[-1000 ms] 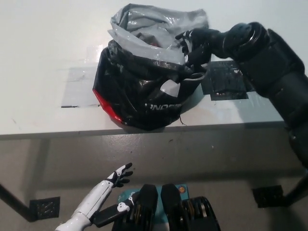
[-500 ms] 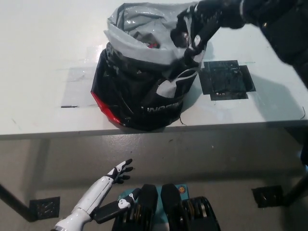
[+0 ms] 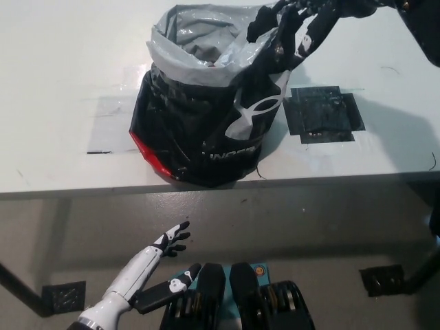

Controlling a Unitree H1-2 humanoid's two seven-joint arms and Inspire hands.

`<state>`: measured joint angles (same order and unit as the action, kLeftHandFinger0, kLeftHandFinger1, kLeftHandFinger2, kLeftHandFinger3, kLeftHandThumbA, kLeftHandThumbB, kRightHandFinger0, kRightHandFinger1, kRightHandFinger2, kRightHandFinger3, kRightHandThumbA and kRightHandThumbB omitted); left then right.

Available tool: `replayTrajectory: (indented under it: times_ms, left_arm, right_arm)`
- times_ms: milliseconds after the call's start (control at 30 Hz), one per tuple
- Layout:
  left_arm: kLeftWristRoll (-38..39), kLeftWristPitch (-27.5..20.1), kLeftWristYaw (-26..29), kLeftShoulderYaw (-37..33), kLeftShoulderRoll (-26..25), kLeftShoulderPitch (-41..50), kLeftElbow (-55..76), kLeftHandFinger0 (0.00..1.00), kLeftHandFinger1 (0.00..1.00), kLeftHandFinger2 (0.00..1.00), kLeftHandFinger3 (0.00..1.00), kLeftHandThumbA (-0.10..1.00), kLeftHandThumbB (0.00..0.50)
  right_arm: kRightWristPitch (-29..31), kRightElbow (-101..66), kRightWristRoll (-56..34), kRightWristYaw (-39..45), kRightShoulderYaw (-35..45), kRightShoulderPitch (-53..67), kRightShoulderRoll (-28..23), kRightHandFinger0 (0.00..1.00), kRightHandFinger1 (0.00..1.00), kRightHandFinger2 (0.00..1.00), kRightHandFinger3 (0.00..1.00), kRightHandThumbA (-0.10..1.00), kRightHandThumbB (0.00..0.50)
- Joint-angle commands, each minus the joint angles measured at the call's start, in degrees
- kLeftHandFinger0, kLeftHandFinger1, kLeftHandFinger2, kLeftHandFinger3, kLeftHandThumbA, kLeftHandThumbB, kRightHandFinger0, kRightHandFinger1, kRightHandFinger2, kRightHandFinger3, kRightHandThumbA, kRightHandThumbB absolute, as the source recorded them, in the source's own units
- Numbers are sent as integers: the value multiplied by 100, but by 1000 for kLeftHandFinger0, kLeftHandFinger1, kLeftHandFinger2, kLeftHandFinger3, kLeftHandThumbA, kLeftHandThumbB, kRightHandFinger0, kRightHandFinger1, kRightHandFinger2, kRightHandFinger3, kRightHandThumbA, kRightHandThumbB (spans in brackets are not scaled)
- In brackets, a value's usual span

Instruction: The robot uses its right hand to pick up a bag of coffee beans and puts it in the black plastic bag, then the robot grabs the top of the bag and lifts it.

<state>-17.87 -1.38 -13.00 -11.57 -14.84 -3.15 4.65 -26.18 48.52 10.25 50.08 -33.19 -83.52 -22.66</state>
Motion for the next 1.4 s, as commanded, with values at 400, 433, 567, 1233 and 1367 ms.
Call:
replayTrajectory:
  times_ms: [400, 433, 567, 1233, 1367]
  left_arm:
    - [-102, -125, 55, -6, -90, -35, 73, 826, 829, 907, 1000, 681, 129]
    - [-85, -132, 55, -5, -82, -16, 60, 824, 826, 902, 1000, 664, 119]
    - [3, -124, 28, 30, -88, 9, 43, 822, 826, 897, 1000, 632, 121]
    - [802, -173, 66, 494, 45, -136, -23, 1000, 1000, 1000, 1000, 910, 200]
    - [1292, -267, -19, 700, 115, -490, -214, 1000, 1000, 1000, 1000, 1000, 229]
  right_arm:
    - [-75, -1316, 511, 760, 481, -310, -658, 1000, 1000, 1000, 1000, 1000, 500]
    - [-75, -1526, 618, 742, 634, -248, -720, 1000, 1000, 1000, 1000, 1000, 493]
    - [-75, -2297, 758, 988, 1148, -44, -942, 1000, 1000, 1000, 1000, 1000, 500]
    - [-75, -8404, -1214, 820, 5734, 2753, -2344, 1000, 1000, 1000, 1000, 1000, 416]
    - [-75, -10051, -3137, -1295, 6405, 4758, -2472, 1000, 1000, 1000, 1000, 1000, 499]
